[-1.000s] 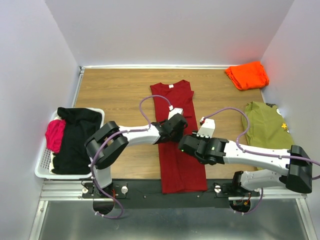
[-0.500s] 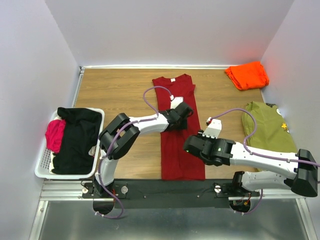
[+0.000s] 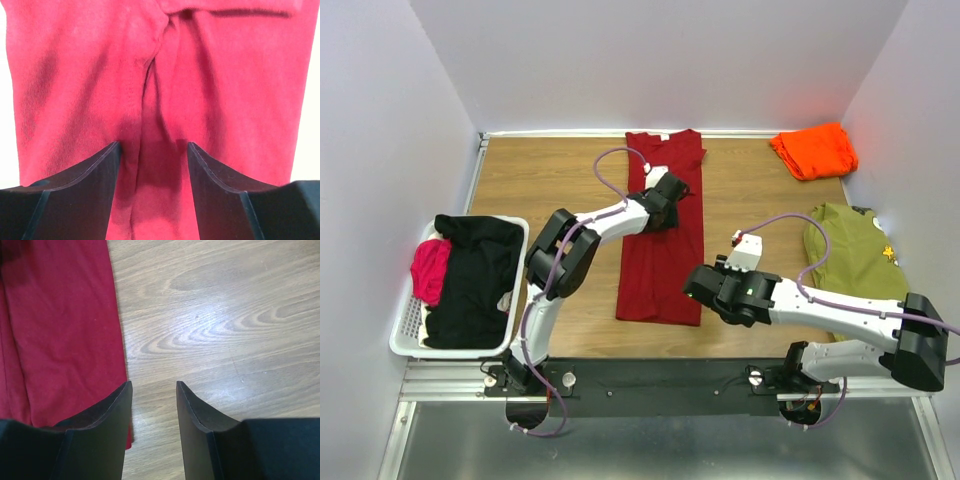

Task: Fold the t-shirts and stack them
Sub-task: Grab the bottom of the folded rectangular tshirt with both arms

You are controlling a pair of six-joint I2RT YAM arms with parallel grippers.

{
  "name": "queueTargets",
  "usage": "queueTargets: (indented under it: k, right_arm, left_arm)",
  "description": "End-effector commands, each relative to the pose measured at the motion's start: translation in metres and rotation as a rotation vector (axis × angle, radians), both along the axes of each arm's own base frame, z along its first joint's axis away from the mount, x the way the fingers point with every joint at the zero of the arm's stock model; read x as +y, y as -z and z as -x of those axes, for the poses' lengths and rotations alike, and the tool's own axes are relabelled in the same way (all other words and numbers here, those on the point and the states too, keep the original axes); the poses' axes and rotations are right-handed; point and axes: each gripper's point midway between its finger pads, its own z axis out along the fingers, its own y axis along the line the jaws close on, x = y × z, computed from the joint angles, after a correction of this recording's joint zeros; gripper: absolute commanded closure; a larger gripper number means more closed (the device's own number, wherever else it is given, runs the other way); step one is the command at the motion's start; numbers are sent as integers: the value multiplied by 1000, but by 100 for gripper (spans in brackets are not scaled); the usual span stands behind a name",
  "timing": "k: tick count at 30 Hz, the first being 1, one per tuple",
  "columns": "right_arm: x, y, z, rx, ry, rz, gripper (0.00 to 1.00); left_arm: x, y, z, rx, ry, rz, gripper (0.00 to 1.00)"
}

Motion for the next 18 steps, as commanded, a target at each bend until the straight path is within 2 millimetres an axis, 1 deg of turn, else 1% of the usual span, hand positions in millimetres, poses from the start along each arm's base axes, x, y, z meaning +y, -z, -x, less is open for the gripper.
queueTargets:
  k: [1, 3, 4, 5, 6, 7, 9, 10, 12, 13, 15, 16, 17, 18]
  right_arm:
    - [-2, -10, -8, -38, 22, 23, 51]
    - [4, -7, -7, -23, 9, 11, 51]
    - [6, -5, -6, -15, 2, 7, 51]
    - [7, 2, -3, 11, -13, 5, 51]
    - [13, 5, -3, 15, -25, -18, 51]
    - [15, 11, -1, 26, -35, -26, 51]
    - [22, 25, 4, 57, -75, -61, 51]
    - [25, 29, 6, 68, -85, -73, 51]
    - [33, 43, 10, 95, -122, -103, 51]
    - [35, 46, 12, 104, -131, -109, 52]
    - [43, 51, 13, 122, -160, -131, 53]
    - [44, 54, 14, 128, -170, -134, 54]
    - [46, 55, 15, 132, -185, -134, 54]
    - [53, 56, 16, 137, -203, -162, 54]
  left_arm:
    - [19, -18, 26, -8, 31, -33, 35]
    - [27, -32, 32, -32, 23, -22, 35]
    - [33, -45, 40, -53, 20, -10, 35]
    - [38, -51, 44, -65, 16, -6, 35]
    - [42, -57, 49, -73, 13, -1, 35]
    - [50, -67, 59, -85, 13, 12, 35]
    - [57, -72, 70, -91, 16, 23, 35]
    - [63, -73, 84, -88, 18, 31, 35]
    - [67, -69, 98, -77, 30, 39, 35]
    - [75, -61, 111, -60, 37, 31, 35]
    - [76, -50, 129, -33, 52, 31, 35]
    - [82, -39, 142, -10, 59, 19, 35]
    - [80, -33, 152, 7, 76, 26, 36]
    - [80, -28, 160, 17, 85, 31, 36]
